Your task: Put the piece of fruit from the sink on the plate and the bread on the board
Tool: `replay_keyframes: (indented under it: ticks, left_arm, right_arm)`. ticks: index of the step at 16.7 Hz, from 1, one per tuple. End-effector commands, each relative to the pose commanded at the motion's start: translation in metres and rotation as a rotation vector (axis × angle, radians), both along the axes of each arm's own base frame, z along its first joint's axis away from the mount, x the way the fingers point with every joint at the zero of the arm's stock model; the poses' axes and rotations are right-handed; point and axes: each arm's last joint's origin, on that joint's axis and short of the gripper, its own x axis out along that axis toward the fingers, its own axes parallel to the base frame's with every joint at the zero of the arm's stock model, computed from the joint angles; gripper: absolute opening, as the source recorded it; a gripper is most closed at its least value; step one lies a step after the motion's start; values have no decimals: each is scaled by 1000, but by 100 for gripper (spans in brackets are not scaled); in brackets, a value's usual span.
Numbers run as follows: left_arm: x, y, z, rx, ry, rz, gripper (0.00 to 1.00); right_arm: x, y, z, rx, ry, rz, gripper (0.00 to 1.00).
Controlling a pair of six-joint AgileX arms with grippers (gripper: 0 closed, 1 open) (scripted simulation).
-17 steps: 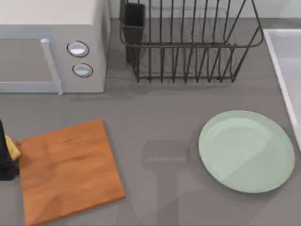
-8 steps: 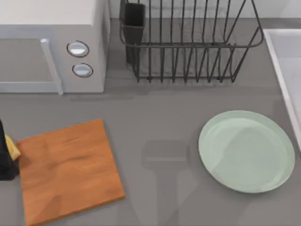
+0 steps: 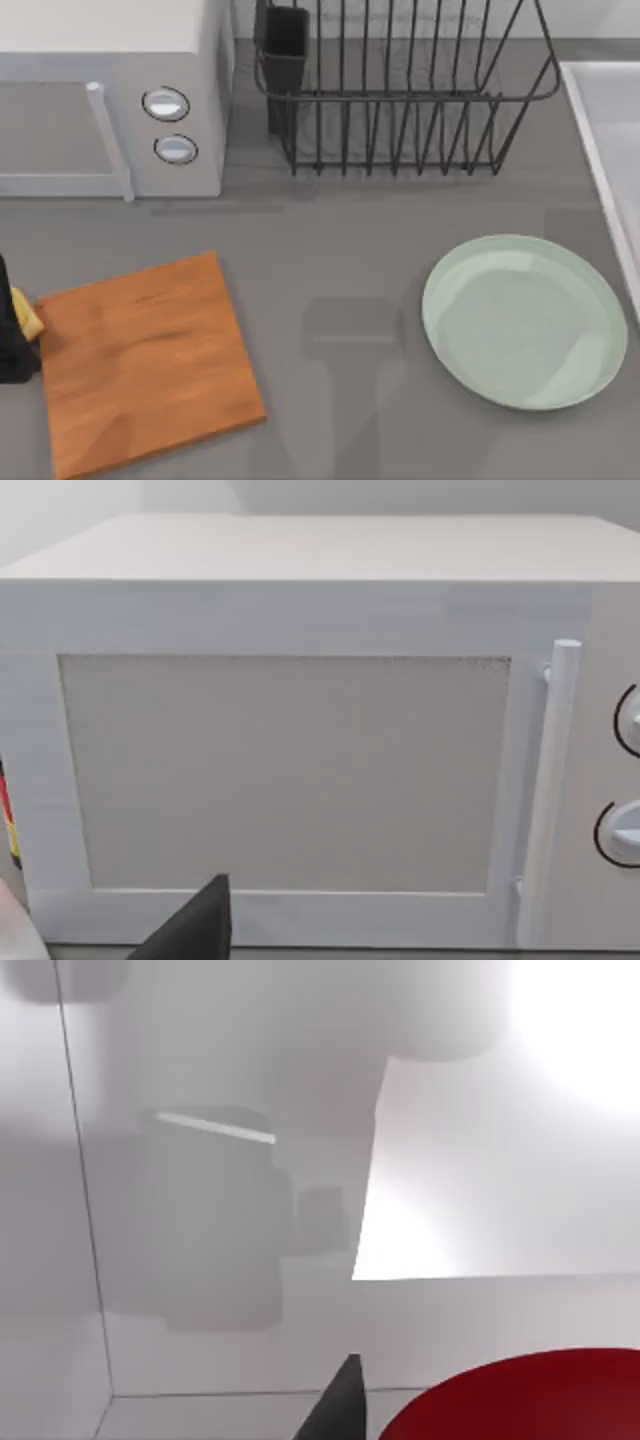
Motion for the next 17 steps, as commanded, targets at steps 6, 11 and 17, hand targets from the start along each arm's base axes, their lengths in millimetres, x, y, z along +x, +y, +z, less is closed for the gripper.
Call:
replay_keyframes:
  ticks: [6,11,17]
  left_arm:
    - [0,0,0,0,0,0,100]
    - [0,0,0,0,0,0,100]
    - [0,0,0,0,0,0,100]
  right_arm:
    - [6,63,38,14,-23,-45,0]
    - [-6,136,60,29,11,-52,0]
    - [-35,210,74,22,67,-10,0]
